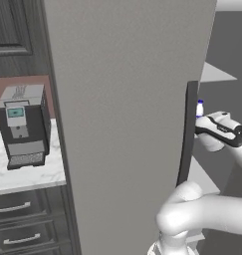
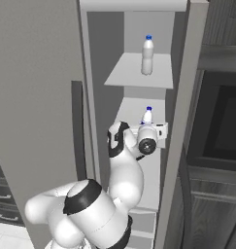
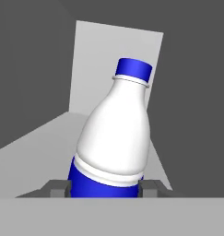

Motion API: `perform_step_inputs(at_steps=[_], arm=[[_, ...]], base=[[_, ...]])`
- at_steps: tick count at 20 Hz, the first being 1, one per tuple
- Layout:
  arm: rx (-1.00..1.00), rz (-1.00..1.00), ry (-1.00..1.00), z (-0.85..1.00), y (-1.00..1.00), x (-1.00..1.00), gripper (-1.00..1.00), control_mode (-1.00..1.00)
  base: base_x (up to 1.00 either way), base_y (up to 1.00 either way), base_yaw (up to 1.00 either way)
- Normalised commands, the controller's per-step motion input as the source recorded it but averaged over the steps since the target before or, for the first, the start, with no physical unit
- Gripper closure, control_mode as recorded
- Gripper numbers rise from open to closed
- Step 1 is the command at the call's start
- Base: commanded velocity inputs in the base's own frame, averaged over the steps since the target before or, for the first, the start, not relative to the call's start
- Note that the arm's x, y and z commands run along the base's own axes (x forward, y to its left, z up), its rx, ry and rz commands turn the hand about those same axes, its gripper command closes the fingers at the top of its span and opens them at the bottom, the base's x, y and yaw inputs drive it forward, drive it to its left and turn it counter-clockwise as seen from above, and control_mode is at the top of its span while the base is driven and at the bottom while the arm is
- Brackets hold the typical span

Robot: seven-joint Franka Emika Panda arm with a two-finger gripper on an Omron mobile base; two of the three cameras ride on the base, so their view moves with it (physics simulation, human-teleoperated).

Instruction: Take the bottled waters from the counter and place them in the freezer to freeze. Close the freezer door after placing the bottles.

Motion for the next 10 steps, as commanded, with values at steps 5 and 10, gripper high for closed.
perform_step_inputs(at_steps=[5,10], arm=[[-0.02,0.0,0.0,-0.38,0.0,0.09,1.0,-1.0],[-0.02,0.0,0.0,-0.27,0.0,0.0,1.0,-1.0]], base=[[0.0,0.0,0.0],[0.0,0.0,0.0]])
